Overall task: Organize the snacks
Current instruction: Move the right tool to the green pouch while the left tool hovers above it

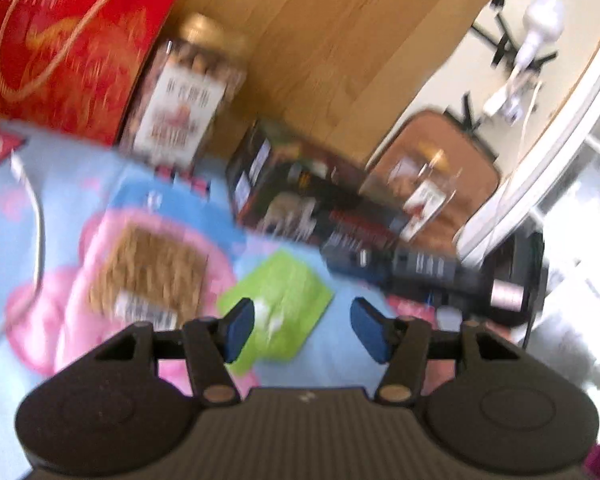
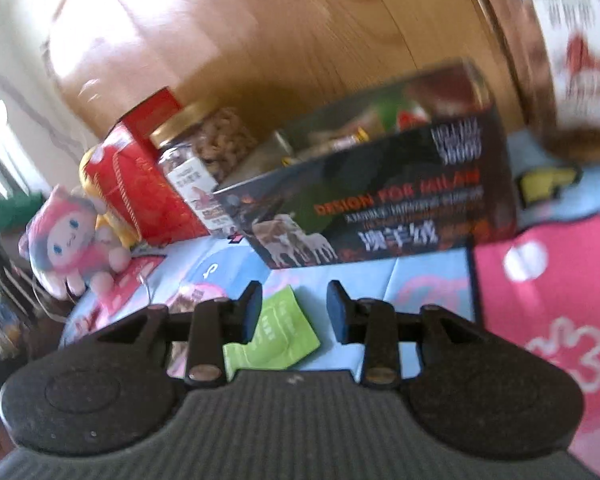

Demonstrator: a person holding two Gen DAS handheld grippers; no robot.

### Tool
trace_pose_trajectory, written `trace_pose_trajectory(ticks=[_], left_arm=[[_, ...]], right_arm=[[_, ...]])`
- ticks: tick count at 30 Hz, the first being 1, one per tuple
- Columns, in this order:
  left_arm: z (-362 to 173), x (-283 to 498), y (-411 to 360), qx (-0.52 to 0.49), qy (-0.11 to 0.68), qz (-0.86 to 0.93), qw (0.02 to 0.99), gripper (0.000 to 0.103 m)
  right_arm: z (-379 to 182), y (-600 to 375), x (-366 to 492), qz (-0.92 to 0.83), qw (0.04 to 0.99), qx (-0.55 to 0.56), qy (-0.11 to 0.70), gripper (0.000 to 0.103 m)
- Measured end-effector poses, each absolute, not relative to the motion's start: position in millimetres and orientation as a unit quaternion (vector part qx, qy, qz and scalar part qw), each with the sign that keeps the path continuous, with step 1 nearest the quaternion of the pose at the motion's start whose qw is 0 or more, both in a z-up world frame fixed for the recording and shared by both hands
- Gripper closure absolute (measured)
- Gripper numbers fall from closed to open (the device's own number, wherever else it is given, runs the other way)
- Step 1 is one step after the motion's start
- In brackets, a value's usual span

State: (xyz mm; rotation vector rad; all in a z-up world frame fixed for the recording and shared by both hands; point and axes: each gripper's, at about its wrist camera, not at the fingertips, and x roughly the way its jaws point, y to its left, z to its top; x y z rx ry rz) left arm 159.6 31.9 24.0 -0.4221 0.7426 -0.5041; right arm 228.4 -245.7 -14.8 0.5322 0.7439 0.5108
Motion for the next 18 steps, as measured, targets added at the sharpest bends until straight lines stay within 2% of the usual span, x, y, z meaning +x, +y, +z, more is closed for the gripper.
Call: trace_pose_trajectory(ticks=[2,4,8,14,18], left_arm=[[10.1,164.7,26.1,-0.203,0.381,-0.232,0.872,0.053],[1.9,163.8,26.3,-0.2,0.375,-0.221,0.878,0.059],[-1.6,158.5,30.4,-0.194,0.362,-0.219,0.885,0.059],[-2.4,153.9,34.1,-0.195,0.36,-0.218,0.886,0.059],[-2.5,151.2,32.1,-0.189,0.355,-0.218,0.889,0.059]], right_arm=[[-22.9,-240.7,237.1,0.246,0.856,0.258,0.373,0.066],[-22.8,-233.6,233.8,0.255,0.852,0.253,0.381,0.073],[-21.2,-231.9,223.9,0.251,0.85,0.252,0.388,0.073],[-21.0,-260.9,190.2,0.287,0.818,0.352,0.353,0.073],[-23.5,-261.5,169.6,0.309,0.8,0.377,0.349,0.073]])
